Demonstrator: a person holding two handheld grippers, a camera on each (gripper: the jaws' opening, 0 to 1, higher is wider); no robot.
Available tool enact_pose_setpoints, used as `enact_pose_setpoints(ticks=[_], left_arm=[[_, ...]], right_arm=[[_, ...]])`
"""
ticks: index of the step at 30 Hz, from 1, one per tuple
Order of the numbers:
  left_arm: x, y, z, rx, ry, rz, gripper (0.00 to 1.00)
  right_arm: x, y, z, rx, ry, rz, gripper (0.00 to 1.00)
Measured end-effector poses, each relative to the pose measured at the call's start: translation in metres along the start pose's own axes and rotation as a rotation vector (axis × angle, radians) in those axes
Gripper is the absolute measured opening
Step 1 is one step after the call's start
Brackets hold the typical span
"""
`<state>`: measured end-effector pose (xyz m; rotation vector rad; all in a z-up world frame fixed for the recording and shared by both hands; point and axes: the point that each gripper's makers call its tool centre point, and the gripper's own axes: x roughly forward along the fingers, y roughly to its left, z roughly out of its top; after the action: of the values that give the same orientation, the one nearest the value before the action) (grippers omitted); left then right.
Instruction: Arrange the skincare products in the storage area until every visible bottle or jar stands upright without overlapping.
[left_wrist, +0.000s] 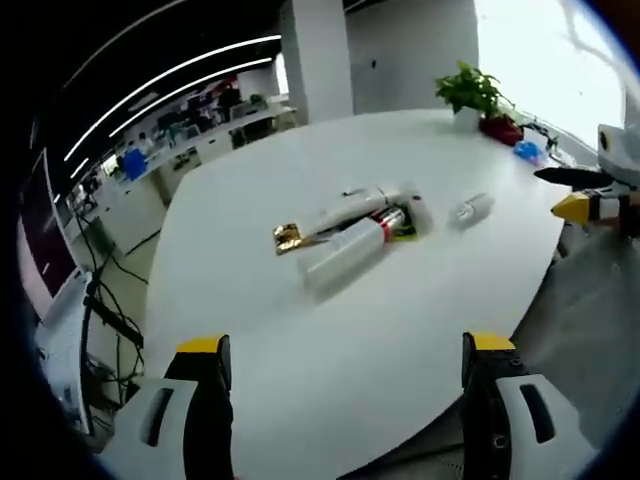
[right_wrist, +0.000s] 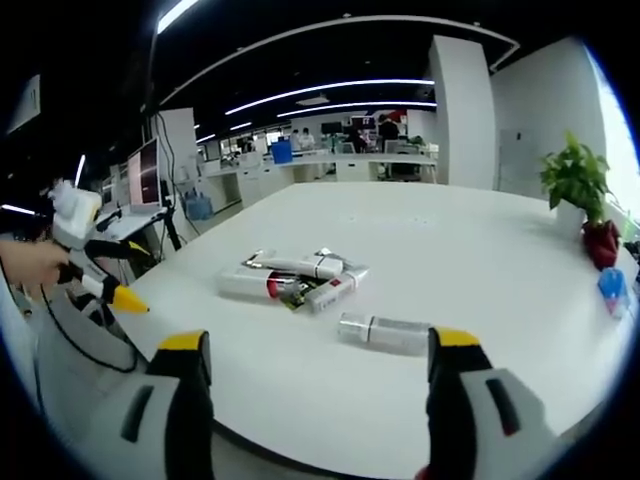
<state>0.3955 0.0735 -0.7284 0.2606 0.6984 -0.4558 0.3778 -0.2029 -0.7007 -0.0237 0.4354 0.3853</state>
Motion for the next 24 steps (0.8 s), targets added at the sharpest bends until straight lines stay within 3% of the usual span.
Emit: enact_pose_setpoints(ticks=[7,11,24], left_arm=[[0.017,-0.003,0.012,0.066,0.027,-0.057,0.93],[0.027,-0.007,0.016,0.064,0.062,-0.113,0.89],[0.062,-0.003,0.042,0.239,0.132,-0.199,0.84]], right_arm=[[0.000,-0.001,0.000,0.002,0.002,-0.004,0.89],[0.001,0.001,-0.001,0.007,0.004,0.007,0.89],[0.001,-0.001,-0.002,0.016,0.013,-0.001,0.88]])
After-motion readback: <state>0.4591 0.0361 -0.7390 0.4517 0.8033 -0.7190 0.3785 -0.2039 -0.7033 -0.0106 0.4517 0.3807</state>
